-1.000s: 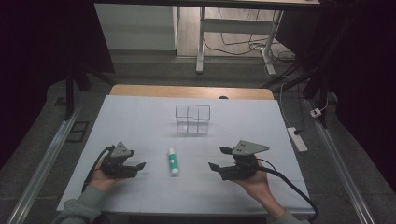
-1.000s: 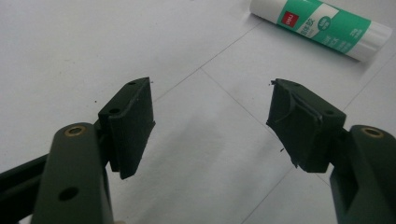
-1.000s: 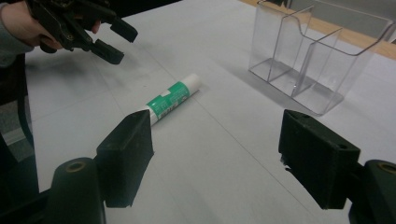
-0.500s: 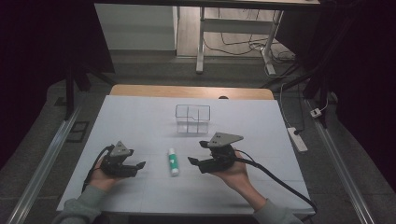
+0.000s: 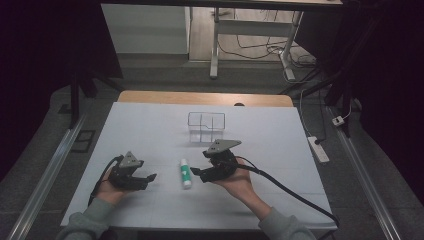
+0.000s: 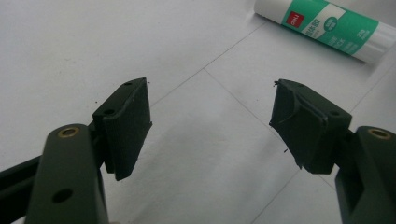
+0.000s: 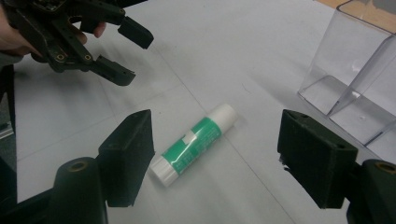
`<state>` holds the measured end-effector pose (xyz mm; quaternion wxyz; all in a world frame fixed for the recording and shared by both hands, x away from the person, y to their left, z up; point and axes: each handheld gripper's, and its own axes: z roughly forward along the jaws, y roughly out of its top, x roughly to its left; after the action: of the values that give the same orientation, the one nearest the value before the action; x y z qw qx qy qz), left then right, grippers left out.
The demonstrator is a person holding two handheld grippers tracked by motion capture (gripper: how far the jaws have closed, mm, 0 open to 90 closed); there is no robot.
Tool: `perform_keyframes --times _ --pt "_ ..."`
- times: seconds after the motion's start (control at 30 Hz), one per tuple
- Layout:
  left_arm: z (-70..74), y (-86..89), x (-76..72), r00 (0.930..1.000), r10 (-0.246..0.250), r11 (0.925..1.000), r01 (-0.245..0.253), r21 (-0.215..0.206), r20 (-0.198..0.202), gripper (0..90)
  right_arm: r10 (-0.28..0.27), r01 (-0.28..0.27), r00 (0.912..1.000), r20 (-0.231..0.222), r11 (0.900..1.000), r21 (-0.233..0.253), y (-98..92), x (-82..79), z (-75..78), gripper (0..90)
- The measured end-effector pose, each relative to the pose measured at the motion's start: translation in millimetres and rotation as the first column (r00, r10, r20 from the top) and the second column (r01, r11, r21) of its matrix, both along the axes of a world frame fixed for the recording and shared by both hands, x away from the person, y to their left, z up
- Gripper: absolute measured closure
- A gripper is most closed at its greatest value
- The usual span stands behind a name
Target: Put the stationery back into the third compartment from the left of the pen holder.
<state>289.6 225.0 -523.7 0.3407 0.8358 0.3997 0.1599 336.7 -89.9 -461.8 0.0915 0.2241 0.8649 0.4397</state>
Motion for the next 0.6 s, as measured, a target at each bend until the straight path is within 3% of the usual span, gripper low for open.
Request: perform_keyframes --times 0.4,0.6 --pt "-1.6 0.2 0.4 1.0000 -0.004 1.0000 0.004 0.008 -0.004 28.1 -0.015 0.014 0.9991 -0.039 0.999 -0.040 31.2 16.7 -5.1 27.1" --pt "-2.1 0.0 0.7 1.0000 -0.007 0.9999 0.007 0.010 -0.004 28.1 -0.020 0.015 0.9986 -0.049 0.996 -0.093 47.1 25.5 -10.5 27.1"
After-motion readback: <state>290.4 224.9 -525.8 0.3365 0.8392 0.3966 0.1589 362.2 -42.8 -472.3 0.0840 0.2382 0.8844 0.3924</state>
